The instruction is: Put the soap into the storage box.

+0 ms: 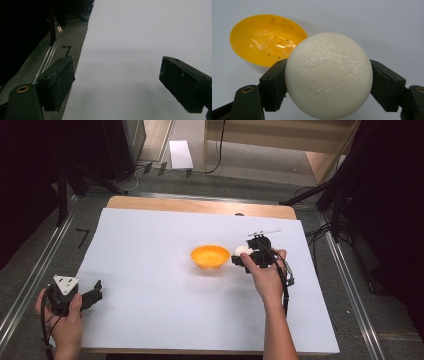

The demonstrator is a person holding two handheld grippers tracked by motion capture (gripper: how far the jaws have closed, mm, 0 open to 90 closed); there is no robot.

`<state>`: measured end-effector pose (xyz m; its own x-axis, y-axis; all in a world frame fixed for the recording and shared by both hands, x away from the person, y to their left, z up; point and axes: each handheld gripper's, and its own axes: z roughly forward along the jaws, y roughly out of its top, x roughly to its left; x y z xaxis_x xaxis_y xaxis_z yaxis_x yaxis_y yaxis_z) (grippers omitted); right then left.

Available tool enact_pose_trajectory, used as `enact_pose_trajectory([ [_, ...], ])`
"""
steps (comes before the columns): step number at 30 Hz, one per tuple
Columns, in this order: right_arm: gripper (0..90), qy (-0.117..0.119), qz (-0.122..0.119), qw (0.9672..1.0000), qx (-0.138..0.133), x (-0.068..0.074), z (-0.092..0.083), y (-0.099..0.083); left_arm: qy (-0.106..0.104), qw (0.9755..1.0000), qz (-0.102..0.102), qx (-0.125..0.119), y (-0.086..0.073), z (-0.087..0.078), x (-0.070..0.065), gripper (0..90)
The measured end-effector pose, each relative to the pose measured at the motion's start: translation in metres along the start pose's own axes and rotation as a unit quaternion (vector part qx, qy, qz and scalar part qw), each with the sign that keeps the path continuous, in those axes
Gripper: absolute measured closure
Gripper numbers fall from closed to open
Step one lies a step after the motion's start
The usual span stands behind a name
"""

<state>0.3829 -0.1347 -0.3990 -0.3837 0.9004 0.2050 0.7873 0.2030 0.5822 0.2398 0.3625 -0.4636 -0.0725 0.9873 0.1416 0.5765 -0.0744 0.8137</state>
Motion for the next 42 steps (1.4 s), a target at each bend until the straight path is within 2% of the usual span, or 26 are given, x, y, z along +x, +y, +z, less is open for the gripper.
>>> enact_pose_trajectory([
  [5, 23.6, -0.003, -0.005, 1.0000, -0.001, 0.006, 0.001, 0.006, 0.000, 1.0000, 0.000, 0.001, 0.000, 0.000, 0.000, 13.9],
  [20, 23.6, 0.013, -0.027, 0.9995, -0.004, 0.033, 0.010, 0.023, 0.001, 1.0000, 0.001, 0.003, 0.000, 0.001, 0.000, 13.9],
  [29, 23.6, 0.019, -0.037, 0.9991, 0.002, 0.046, 0.021, 0.028, 0.002, 1.0000, 0.002, 0.005, 0.000, 0.001, 0.000, 13.9],
  [42, 23.6, 0.018, -0.046, 0.9986, 0.016, 0.058, 0.040, 0.031, 0.002, 1.0000, 0.003, 0.008, 0.001, 0.001, -0.001, 13.9],
])
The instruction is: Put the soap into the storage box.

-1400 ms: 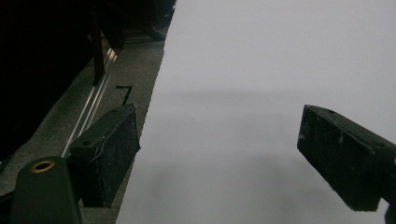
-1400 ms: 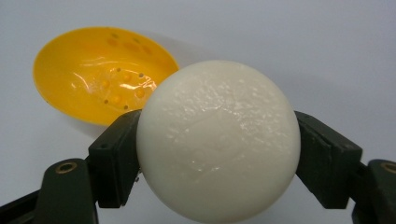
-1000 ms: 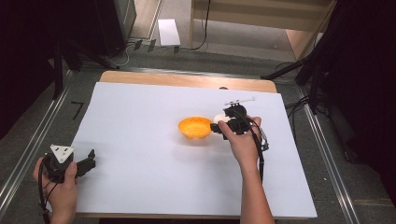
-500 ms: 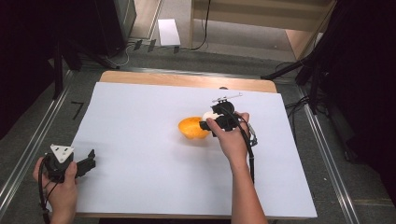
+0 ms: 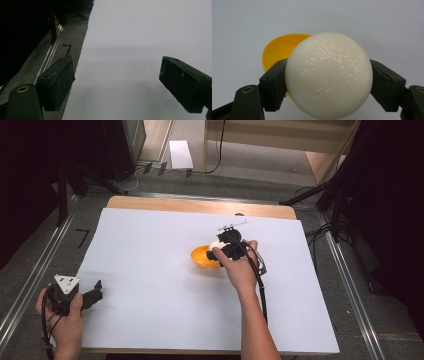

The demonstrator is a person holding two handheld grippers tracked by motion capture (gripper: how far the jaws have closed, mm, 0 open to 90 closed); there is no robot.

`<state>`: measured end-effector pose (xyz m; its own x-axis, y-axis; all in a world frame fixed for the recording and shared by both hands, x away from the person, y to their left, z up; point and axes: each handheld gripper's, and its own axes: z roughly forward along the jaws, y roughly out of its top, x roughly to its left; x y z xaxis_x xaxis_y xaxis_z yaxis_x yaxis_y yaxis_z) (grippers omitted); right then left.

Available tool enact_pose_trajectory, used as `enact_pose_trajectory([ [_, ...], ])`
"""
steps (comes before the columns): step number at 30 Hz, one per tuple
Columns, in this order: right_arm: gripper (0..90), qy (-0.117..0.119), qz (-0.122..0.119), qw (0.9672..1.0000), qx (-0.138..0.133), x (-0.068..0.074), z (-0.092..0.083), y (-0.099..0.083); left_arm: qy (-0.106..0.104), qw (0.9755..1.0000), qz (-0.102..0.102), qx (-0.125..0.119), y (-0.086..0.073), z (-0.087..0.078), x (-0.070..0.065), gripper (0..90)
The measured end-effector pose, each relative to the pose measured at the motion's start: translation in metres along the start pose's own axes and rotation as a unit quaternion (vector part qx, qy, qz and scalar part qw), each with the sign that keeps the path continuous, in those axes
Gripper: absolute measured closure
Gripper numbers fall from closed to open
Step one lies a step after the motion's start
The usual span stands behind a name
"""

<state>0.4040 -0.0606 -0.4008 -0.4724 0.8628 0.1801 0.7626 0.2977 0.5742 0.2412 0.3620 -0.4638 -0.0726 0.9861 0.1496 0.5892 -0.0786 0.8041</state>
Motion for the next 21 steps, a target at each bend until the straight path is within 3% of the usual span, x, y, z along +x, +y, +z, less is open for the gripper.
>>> enact_pose_trajectory([
  [21, 23.6, 0.008, -0.001, 0.9999, 0.009, 0.007, 0.018, 0.005, -0.001, 1.0000, 0.001, 0.000, 0.000, 0.000, 0.000, 13.9],
])
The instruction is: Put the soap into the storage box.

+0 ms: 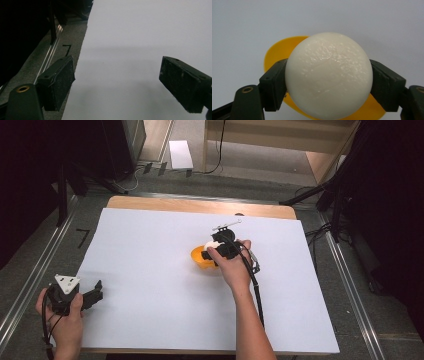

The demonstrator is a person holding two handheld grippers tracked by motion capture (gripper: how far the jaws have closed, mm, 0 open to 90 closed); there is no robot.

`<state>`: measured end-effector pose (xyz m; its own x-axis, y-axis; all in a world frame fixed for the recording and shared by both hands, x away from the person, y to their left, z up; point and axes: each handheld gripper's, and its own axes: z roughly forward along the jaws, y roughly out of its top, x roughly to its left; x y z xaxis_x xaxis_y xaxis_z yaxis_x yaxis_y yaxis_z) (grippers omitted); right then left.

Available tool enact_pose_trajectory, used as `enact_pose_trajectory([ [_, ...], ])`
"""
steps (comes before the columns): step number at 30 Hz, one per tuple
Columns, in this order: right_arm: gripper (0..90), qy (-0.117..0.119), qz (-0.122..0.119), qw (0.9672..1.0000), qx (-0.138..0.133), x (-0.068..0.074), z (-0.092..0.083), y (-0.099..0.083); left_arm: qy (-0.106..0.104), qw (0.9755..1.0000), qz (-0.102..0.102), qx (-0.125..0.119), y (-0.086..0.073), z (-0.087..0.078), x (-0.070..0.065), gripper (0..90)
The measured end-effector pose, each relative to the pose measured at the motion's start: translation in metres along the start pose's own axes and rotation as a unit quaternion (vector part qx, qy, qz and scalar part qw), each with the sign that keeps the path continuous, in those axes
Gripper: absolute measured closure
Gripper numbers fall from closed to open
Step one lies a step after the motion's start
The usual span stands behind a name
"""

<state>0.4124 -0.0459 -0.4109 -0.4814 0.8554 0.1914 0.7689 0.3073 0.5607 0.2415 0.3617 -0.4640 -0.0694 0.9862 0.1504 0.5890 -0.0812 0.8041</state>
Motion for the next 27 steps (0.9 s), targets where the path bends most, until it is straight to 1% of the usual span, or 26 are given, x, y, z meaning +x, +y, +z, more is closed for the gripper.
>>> enact_pose_trajectory([
  [3, 23.6, -0.003, -0.001, 1.0000, 0.002, 0.001, 0.003, 0.000, 0.000, 1.0000, 0.000, 0.000, 0.000, 0.000, 0.000, 13.9],
  [7, 23.6, 0.004, 0.003, 0.9999, 0.009, 0.002, 0.006, -0.001, 0.000, 1.0000, 0.000, 0.000, 0.000, 0.000, 0.000, 13.9],
  [13, 23.5, 0.005, 0.008, 0.9998, 0.019, 0.004, 0.012, -0.004, -0.001, 1.0000, 0.000, 0.000, 0.000, 0.000, 0.000, 13.9],
  [17, 23.5, 0.004, 0.016, 0.9995, 0.026, 0.002, 0.015, -0.005, 0.000, 1.0000, 0.001, 0.001, 0.000, 0.000, -0.001, 13.9],
  [19, 23.2, 0.006, 0.026, 0.9991, 0.033, 0.001, 0.016, -0.006, -0.001, 1.0000, 0.000, 0.001, 0.000, 0.000, 0.000, 13.9],
  [21, 22.0, 0.009, 0.031, 0.9991, 0.029, 0.000, 0.016, -0.007, -0.001, 1.0000, 0.000, 0.001, 0.000, 0.000, 0.000, 14.0],
  [24, 13.2, 0.021, 0.046, 0.9986, 0.018, -0.001, 0.010, -0.005, -0.001, 1.0000, 0.000, 0.001, 0.000, 0.000, 0.000, 13.9],
  [25, 13.2, 0.022, 0.043, 0.9987, 0.016, -0.001, 0.008, -0.005, -0.001, 1.0000, 0.001, 0.001, 0.000, 0.000, 0.000, 13.9],
  [27, 12.7, 0.017, 0.037, 0.9991, 0.012, 0.000, 0.006, -0.005, -0.001, 1.0000, 0.001, 0.001, 0.000, 0.000, 0.000, 13.9],
])
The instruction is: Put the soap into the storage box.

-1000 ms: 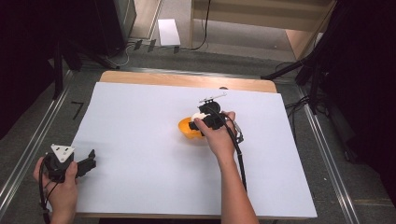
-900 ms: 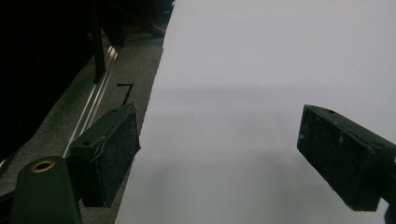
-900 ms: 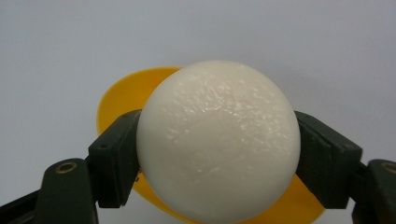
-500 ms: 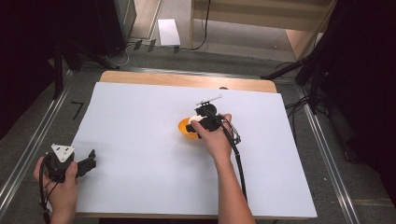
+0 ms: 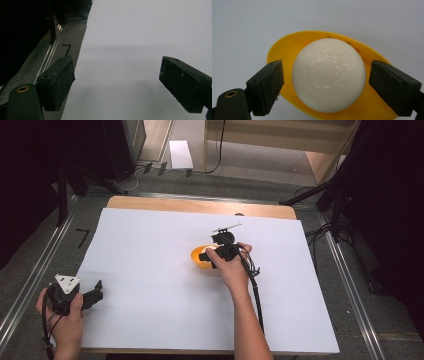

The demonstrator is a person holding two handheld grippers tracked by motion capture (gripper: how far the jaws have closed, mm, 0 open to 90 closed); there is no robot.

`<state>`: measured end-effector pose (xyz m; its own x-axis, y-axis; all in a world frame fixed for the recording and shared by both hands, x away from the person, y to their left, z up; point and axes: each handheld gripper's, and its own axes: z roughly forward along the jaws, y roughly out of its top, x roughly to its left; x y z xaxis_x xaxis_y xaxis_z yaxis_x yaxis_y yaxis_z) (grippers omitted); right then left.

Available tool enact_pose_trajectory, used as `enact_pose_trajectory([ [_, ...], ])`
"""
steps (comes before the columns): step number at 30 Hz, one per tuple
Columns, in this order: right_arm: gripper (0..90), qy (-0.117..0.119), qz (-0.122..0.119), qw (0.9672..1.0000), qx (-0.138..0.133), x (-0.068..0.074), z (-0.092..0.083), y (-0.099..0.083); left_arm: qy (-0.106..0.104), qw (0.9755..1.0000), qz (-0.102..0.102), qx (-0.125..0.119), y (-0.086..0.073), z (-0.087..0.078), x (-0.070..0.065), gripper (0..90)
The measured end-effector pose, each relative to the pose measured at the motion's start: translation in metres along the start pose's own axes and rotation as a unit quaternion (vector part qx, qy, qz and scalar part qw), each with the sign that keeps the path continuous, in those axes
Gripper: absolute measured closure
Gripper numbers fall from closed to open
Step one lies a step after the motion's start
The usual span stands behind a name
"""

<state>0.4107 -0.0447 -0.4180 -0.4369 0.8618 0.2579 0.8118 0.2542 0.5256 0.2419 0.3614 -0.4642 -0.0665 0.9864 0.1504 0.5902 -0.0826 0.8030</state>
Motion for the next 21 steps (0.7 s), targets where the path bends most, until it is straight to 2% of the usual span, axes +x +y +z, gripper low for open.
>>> enact_pose_trajectory([
  [3, 6.6, -0.008, -0.001, 1.0000, -0.004, 0.000, -0.004, 0.000, 0.000, 1.0000, 0.000, 0.001, 0.000, 0.000, 0.000, 13.9],
  [5, 5.2, -0.021, -0.005, 0.9998, -0.005, 0.000, -0.007, -0.001, 0.000, 1.0000, 0.001, 0.001, 0.000, 0.000, 0.000, 13.9],
  [8, 0.6, -0.016, -0.009, 0.9997, -0.013, -0.002, -0.014, -0.002, 0.000, 1.0000, 0.001, 0.002, 0.000, 0.000, 0.000, 13.9],
  [14, 1.0, -0.008, 0.000, 0.9992, -0.040, -0.011, -0.031, -0.004, 0.000, 1.0000, 0.004, 0.002, 0.000, 0.000, 0.000, 13.9],
  [21, 2.0, -0.012, 0.017, 0.9985, -0.050, -0.029, -0.043, -0.014, 0.001, 1.0000, 0.005, 0.003, 0.000, 0.000, -0.001, 13.9],
])
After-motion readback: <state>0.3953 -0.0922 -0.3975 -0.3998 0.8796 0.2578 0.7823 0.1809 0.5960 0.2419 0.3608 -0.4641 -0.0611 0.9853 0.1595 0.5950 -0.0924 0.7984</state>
